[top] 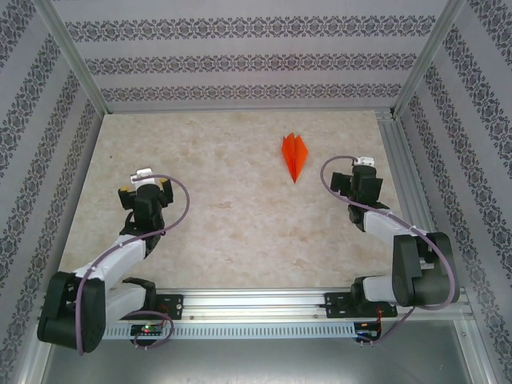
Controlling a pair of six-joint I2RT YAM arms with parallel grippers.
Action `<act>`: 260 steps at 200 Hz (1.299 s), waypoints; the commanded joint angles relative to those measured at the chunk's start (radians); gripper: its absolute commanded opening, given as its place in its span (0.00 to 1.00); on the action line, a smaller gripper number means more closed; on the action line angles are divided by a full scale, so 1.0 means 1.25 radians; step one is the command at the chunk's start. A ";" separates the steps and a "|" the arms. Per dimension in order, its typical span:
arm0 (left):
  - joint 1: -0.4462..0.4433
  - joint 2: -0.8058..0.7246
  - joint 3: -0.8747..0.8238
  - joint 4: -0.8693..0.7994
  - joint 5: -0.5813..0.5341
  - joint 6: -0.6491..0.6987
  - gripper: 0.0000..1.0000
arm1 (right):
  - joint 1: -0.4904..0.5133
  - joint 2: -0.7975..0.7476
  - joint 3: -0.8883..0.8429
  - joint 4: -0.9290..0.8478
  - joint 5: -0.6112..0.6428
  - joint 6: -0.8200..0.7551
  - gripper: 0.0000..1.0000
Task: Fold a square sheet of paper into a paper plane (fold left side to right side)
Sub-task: Reset both arms
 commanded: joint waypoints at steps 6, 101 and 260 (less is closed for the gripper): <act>0.036 0.092 -0.043 0.244 0.128 0.036 1.00 | -0.016 0.027 -0.008 0.159 -0.072 -0.048 0.98; 0.063 0.358 -0.018 0.505 0.321 0.107 1.00 | -0.062 0.119 -0.117 0.487 -0.123 -0.039 0.98; 0.070 0.359 0.038 0.396 0.321 0.098 1.00 | -0.047 0.117 -0.115 0.482 -0.111 -0.057 0.98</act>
